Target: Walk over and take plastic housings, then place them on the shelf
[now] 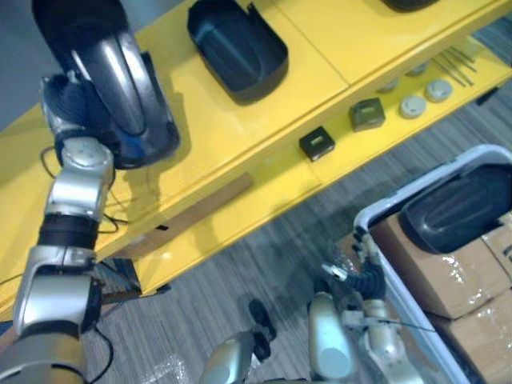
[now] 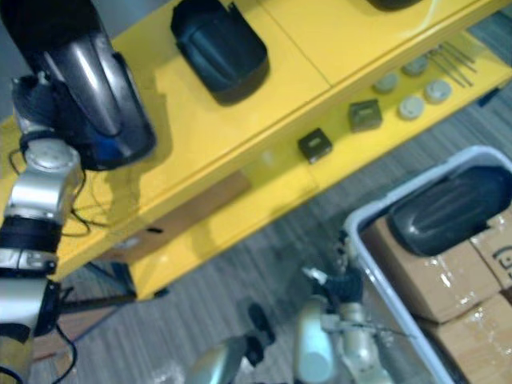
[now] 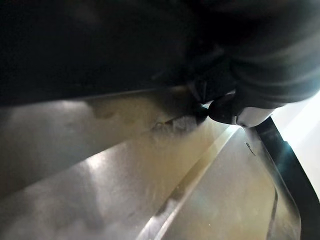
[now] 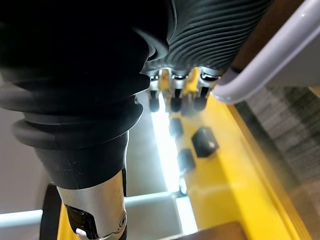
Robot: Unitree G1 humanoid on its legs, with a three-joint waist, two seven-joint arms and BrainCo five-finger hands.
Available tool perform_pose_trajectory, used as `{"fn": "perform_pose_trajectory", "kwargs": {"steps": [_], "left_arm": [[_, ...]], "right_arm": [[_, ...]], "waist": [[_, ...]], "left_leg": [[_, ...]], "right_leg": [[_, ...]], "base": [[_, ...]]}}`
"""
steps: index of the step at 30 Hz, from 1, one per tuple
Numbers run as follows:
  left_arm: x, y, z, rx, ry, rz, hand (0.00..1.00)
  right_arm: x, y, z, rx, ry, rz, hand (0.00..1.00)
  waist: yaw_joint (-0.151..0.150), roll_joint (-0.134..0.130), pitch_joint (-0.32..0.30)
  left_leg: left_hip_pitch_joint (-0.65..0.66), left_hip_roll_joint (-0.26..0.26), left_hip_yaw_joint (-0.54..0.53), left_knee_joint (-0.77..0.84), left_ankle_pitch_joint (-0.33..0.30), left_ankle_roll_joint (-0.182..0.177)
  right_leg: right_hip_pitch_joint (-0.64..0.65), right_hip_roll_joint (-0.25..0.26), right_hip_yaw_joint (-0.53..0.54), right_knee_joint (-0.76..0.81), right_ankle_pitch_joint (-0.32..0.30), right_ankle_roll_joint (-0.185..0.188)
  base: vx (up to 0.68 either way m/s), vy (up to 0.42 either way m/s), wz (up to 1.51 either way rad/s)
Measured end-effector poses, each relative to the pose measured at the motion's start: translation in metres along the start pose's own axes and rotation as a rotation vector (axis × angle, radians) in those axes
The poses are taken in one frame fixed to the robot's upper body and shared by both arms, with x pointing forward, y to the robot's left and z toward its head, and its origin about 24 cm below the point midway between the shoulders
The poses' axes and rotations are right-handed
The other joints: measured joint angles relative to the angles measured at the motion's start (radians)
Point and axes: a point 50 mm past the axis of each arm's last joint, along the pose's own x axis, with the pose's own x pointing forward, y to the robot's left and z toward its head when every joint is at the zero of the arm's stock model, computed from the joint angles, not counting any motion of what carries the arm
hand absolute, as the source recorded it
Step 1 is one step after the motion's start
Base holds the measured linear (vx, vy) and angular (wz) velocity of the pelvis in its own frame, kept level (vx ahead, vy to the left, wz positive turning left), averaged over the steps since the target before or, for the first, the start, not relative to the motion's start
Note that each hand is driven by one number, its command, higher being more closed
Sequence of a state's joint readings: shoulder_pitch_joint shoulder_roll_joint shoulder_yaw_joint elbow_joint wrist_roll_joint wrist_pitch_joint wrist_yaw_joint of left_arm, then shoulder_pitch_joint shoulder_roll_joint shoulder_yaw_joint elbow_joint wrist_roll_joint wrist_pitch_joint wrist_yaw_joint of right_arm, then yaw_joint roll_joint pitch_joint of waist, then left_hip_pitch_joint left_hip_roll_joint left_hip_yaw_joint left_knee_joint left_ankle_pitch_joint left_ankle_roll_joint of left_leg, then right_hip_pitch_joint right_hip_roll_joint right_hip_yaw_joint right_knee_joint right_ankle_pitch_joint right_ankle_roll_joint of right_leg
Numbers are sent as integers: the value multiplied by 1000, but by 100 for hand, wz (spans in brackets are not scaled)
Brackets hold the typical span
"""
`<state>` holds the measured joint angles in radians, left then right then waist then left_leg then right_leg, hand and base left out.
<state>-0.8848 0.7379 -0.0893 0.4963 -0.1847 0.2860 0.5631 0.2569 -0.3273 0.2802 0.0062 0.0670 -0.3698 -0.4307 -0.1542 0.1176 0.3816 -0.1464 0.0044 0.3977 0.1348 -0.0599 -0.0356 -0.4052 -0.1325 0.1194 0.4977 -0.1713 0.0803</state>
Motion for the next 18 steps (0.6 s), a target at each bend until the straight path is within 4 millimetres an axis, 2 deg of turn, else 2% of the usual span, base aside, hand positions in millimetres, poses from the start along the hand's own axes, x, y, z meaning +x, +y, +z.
{"fn": "perform_pose_trajectory", "kwargs": {"steps": [4, 8, 11, 18], "left_arm": [[0, 0, -3, -8, 29, -3, 100], [1, 0, -11, -28, 79, 8, 100], [3, -1, -6, -65, 87, 14, 100], [3, -7, -1, -177, 146, 65, 100]], "right_arm": [[0, 0, 0, -3, 5, 3, 0], [3, 0, 7, 15, -13, 3, 0], [8, 1, 10, 19, -32, 5, 0], [12, 1, 14, 27, -50, -8, 0]], "waist": [[2, 0, 0], [1, 0, 31], [2, -9, 66], [14, -9, 66]], "left_leg": [[-28, 15, 2, 39, -14, -1], [-50, 21, 6, 60, -24, -1], [-76, 28, 9, 97, -37, 4], [-132, 41, 15, 159, -59, 17]], "right_leg": [[-14, 8, 3, 4, 0, 0], [-39, 12, 10, 13, -1, -1], [-55, 14, 14, 24, 0, -1], [-85, 15, 17, 32, 5, 5]], "base": [[19, -5, -2], [-8, -8, -2], [0, 0, 0], [17, 5, 1]]}}
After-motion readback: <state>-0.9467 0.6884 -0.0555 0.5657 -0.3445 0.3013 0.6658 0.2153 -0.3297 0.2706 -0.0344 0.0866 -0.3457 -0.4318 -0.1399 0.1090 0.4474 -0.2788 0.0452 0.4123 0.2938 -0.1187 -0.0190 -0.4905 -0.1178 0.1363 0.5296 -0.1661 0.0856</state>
